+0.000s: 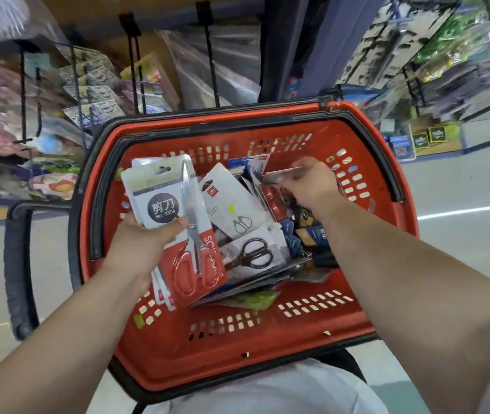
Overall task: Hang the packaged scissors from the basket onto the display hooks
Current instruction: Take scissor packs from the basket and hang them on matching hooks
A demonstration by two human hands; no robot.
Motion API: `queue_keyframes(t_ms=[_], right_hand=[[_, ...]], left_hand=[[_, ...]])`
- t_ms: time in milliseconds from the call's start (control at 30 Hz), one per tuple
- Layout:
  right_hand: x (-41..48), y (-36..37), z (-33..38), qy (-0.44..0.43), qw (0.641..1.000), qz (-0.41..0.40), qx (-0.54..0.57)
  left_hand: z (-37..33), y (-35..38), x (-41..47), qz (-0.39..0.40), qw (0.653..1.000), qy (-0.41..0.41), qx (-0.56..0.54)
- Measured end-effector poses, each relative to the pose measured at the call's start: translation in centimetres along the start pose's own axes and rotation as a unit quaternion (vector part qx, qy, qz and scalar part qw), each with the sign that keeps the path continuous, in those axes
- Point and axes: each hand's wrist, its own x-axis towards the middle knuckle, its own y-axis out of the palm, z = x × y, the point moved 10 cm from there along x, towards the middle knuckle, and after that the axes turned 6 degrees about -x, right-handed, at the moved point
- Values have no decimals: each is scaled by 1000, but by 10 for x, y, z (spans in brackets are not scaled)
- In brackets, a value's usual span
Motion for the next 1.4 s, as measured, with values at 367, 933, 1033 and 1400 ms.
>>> queue_keyframes(t_ms=[367, 933, 1033, 1400], right_hand=[[-50, -70, 8, -85, 985, -143, -34], [-154, -122, 84, -334, 931, 144, -14], [-151, -115, 101, -333, 928, 169, 7], [-134, -43, 143, -347, 932, 38, 96]], left_hand=[[-15, 9, -11, -1, 1000, 31, -2], [-75, 74, -49, 130, 981, 117, 84], [-79, 78, -53, 144, 978, 117, 93], [-37, 87, -71, 264, 955, -56, -126]])
